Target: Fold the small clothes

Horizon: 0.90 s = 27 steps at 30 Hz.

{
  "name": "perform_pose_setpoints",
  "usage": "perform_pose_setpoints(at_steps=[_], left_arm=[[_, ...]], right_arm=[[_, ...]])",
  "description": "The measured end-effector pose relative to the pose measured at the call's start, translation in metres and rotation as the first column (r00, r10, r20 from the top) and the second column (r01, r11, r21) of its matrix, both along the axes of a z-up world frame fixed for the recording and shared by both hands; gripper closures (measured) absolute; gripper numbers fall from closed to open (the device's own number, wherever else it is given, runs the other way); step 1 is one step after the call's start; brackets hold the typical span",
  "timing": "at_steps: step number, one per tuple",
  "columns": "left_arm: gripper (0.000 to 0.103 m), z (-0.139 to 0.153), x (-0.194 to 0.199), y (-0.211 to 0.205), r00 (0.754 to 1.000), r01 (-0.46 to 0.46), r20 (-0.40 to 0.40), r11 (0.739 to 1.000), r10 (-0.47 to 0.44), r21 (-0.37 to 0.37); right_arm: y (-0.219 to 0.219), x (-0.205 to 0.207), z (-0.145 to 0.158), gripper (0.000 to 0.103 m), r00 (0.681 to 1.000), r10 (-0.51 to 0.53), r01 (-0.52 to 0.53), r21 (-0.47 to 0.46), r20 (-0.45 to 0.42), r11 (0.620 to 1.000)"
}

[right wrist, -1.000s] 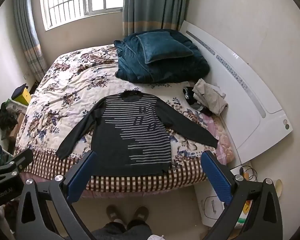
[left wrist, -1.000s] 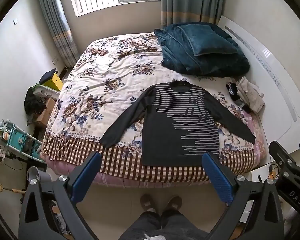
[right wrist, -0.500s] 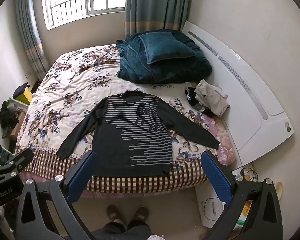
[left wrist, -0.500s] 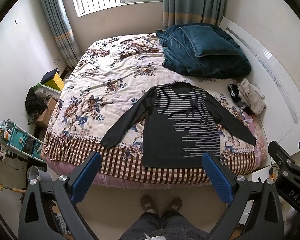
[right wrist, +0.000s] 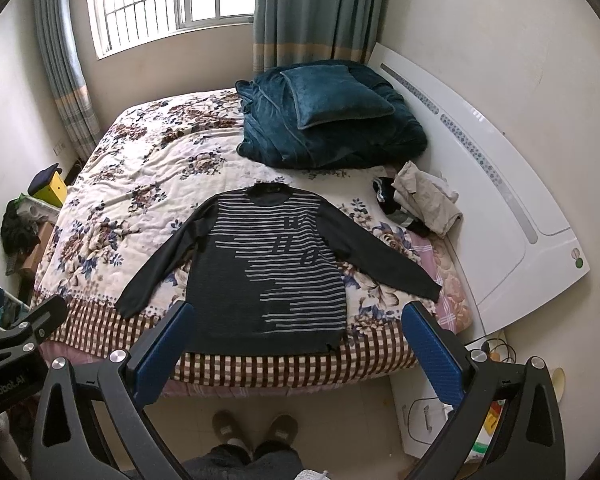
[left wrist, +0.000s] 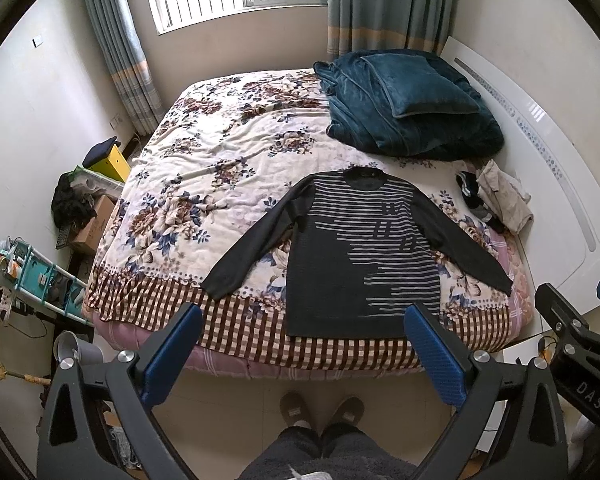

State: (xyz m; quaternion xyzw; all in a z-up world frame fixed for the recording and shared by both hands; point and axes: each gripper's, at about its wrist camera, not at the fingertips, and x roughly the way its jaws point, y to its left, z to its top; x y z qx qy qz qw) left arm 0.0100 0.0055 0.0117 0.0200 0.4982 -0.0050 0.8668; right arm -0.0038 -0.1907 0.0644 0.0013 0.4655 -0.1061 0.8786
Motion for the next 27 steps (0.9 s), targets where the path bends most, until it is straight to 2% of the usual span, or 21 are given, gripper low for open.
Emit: perform_pose_setpoints(at_steps=[27], left_arm=[[0.000, 0.015, 0.019, 0.003, 1.000, -0.009, 0.015, 1.000, 0.009, 0.005]], right_arm=[[0.010, 0.012, 0.014, 0.000, 1.000, -0.002, 0.002, 0.003, 0.013, 1.000]])
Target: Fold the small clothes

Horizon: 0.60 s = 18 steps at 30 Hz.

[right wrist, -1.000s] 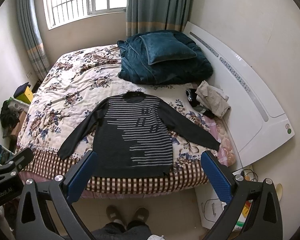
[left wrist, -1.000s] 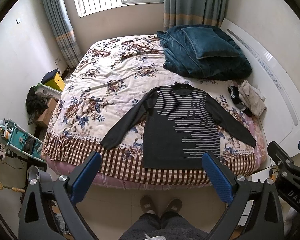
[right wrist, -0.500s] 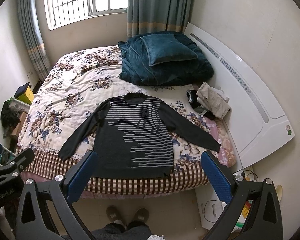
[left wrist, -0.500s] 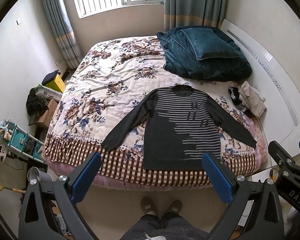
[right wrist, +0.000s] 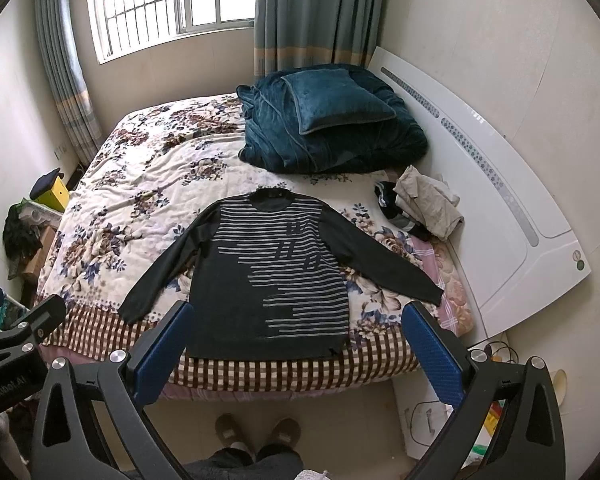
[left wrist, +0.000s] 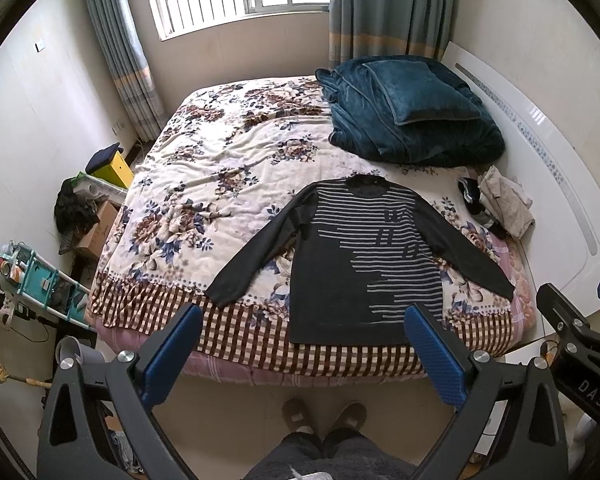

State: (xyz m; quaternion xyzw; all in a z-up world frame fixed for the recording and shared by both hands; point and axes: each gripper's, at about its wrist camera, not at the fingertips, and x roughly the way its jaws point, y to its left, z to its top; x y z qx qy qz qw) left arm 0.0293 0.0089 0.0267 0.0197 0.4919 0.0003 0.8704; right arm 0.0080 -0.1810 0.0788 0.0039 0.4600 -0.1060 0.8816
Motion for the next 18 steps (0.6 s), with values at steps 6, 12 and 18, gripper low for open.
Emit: perform_pose_setpoints(at_steps=[6, 12, 18], left_arm=[[0.000, 0.0005, -0.0003, 0.0011, 1.000, 0.002, 0.000, 1.000, -0.002, 0.000], [0.000, 0.0034, 0.0024, 0.0014, 1.000, 0.001, 0.005, 1.000, -0.001, -0.001], [0.000, 0.0064, 0.0049, 0.0012, 1.000, -0.002, 0.008, 1.000, 0.002, 0.001]], right_arm=[[-0.0010, -0.0010, 0.0004, 0.000, 1.000, 0.001, -0.001, 0.001, -0.001, 1.000], [-0.0018, -0.0019, -0.0002, 0.000, 1.000, 0.000, 0.000, 0.001, 0.001, 1.000], [0.0002, 0.0003, 0.0006, 0.000, 1.000, 0.000, 0.000, 0.000, 0.001, 1.000]])
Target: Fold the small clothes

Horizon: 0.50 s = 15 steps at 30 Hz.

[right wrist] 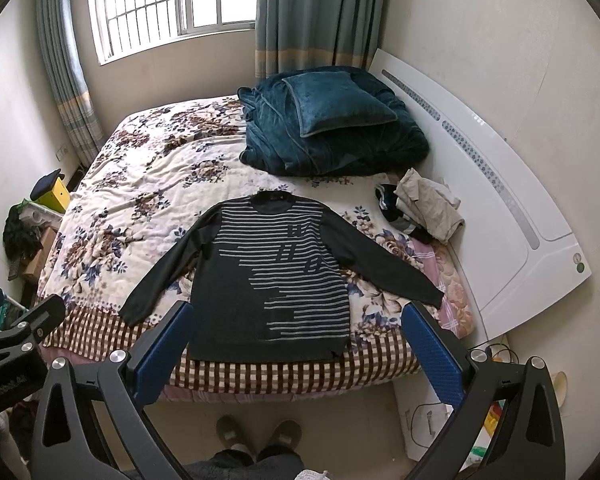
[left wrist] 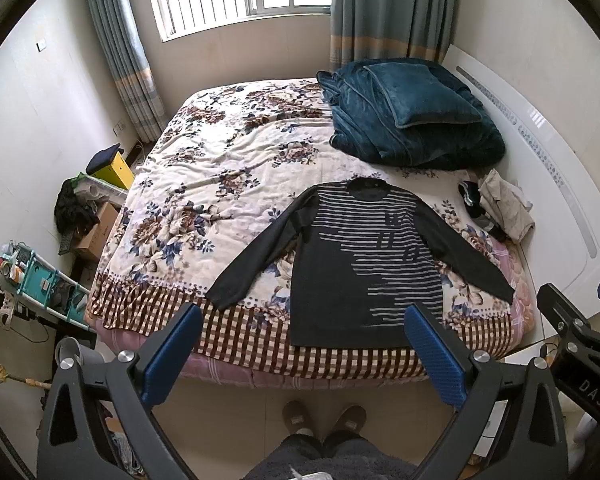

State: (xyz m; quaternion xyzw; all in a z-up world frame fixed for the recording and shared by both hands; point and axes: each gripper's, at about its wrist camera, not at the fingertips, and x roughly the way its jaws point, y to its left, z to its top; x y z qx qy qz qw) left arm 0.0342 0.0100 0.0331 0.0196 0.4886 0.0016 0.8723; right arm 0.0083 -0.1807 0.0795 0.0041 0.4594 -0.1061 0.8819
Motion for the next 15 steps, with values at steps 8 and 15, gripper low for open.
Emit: perform_pose_setpoints(at_steps=[8, 15], left_arm=[[0.000, -0.009, 0.005, -0.004, 1.000, 0.012, -0.002, 1.000, -0.012, -0.003], [0.000, -0.052, 0.056, -0.018, 0.998, 0.048, 0.027, 0.999, -0.049, 0.018]], right_arm=[[0.001, 0.007, 0.003, 0.000, 1.000, -0.014, 0.014, 0.003, -0.003, 1.000], [-0.038, 0.040, -0.034, 0.000, 0.987, -0.155, 0.157, 0.045, -0.029, 0.987]])
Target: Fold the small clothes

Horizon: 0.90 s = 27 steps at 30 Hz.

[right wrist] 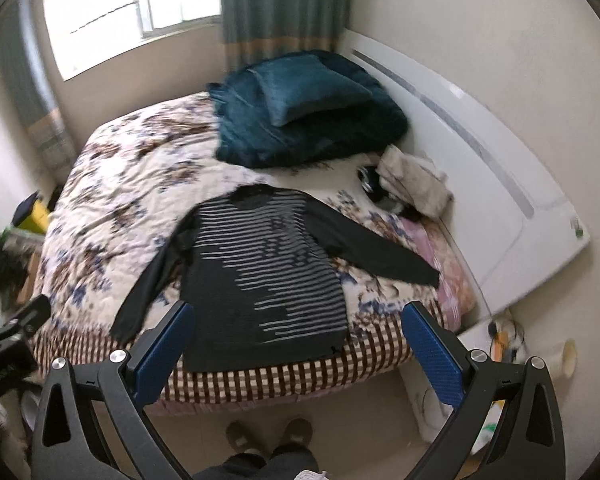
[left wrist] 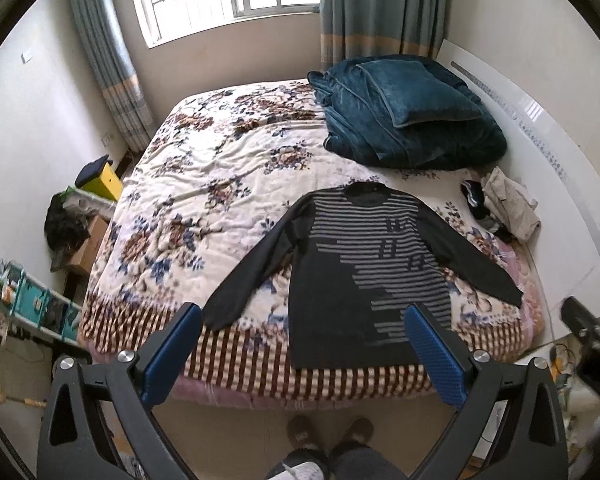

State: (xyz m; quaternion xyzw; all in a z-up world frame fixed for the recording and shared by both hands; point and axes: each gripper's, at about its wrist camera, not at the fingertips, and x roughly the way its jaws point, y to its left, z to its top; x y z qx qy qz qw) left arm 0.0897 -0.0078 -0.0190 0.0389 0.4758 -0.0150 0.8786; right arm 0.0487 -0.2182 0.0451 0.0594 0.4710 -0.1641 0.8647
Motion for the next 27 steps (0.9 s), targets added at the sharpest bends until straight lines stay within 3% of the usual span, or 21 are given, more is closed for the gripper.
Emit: perform_pose_setpoints(at_steps=[4, 9, 14, 19, 24, 27], left_arm=[[0.000, -0.040, 0.039, -0.018, 1.000, 0.007, 0.004, 1.000, -0.008, 0.028], [0.000, -0.115, 0.103, -0.067, 0.997, 0.018, -0.081, 0.996, -0.011, 0.091], [0.000, -0.211, 0.170, -0.127, 0.981, 0.032, -0.196, 0.989, -0.003, 0.142], [0.000, -0.299, 0.221, -0.175, 0.967, 0.025, -0.254, 0.983, 0.023, 0.184], [0.000, -0.400, 0.262, -0.190, 0.921, -0.053, -0.366, 0.974, 0.132, 0.220], [0.000, -0.440, 0.277, -0.196, 0.899, -0.082, -0.401, 0.967, 0.177, 0.242]], right_arm=[[-0.056, 0.026, -0.053, 0.000, 0.988, -0.154, 0.154, 0.004, -0.010, 0.988], [-0.161, 0.057, -0.143, 0.000, 0.930, -0.359, 0.363, 0.034, -0.081, 0.931], [-0.285, 0.081, -0.250, 0.000, 0.835, -0.522, 0.540, 0.081, -0.173, 0.837], [-0.401, 0.100, -0.360, 0.000, 0.737, -0.633, 0.670, 0.128, -0.238, 0.731], [-0.492, 0.108, -0.463, 0.000, 0.634, -0.719, 0.771, 0.155, -0.284, 0.618], [-0.532, 0.106, -0.524, 0.004, 0.563, -0.758, 0.825, 0.180, -0.329, 0.536]])
